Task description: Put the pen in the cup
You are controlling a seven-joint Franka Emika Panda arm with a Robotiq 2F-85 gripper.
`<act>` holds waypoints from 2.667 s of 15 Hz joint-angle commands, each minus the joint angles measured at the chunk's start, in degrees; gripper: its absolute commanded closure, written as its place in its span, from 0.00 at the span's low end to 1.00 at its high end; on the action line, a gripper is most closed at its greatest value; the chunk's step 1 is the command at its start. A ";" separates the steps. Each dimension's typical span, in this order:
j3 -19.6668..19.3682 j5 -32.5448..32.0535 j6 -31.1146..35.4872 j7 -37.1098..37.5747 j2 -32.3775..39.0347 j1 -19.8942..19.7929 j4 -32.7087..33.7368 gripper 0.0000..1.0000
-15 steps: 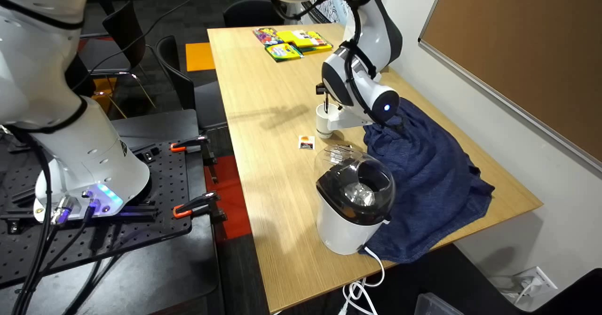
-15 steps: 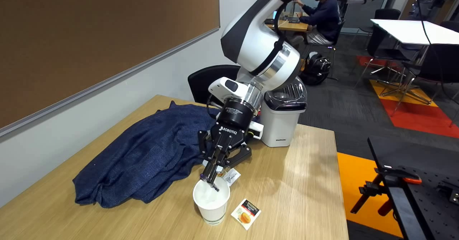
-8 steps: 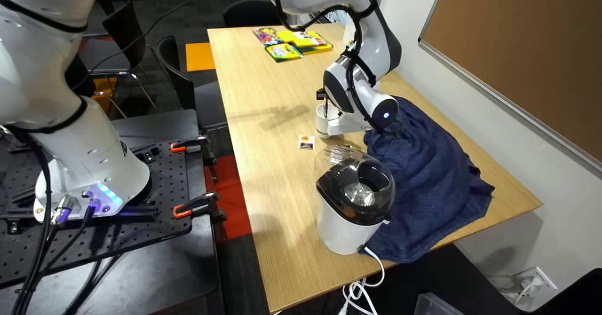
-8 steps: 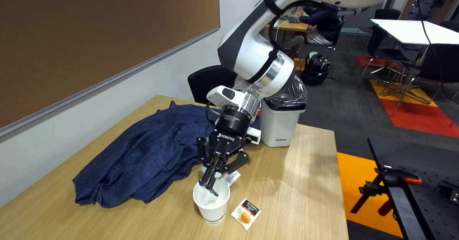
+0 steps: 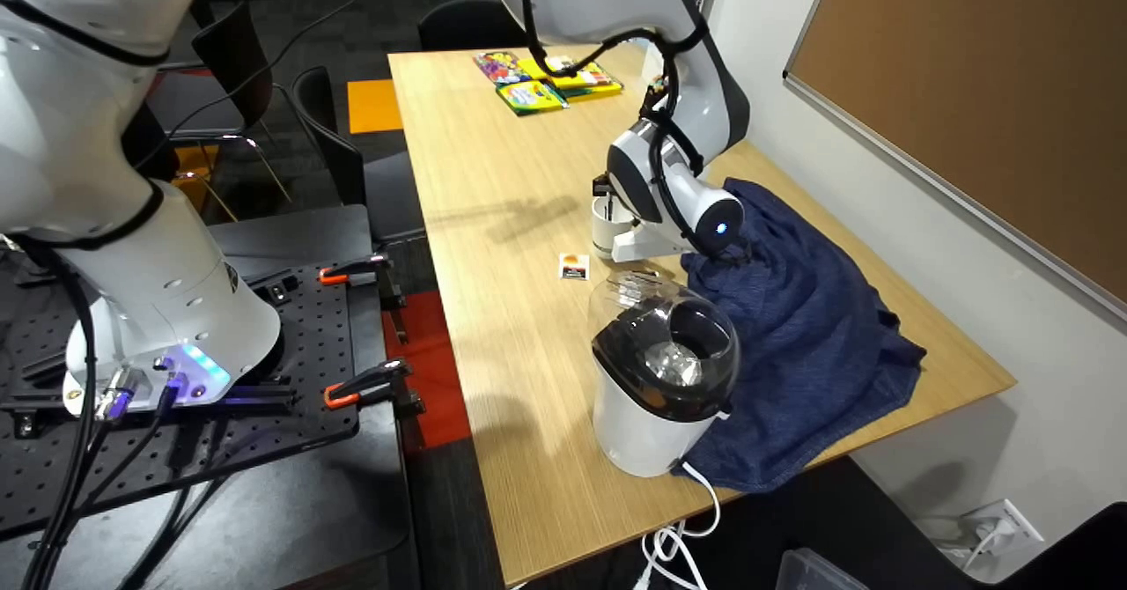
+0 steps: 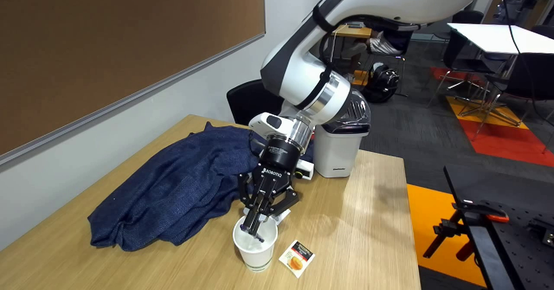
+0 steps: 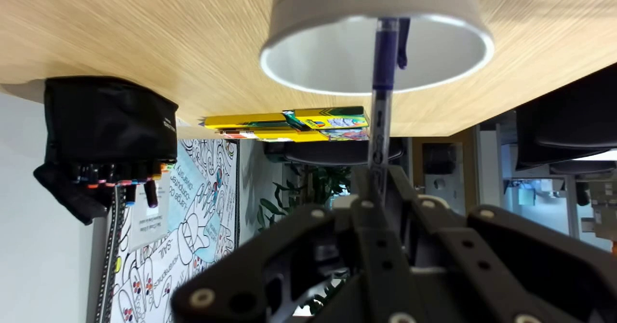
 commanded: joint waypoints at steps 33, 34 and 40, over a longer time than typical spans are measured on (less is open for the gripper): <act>1.58 -2.54 -2.72 -4.58 -38.08 2.63 -20.69 0.00; 1.63 -2.41 -2.71 -4.55 -39.57 2.91 -21.55 0.00; 1.40 -1.99 -3.27 -4.51 -39.78 3.26 -21.27 0.00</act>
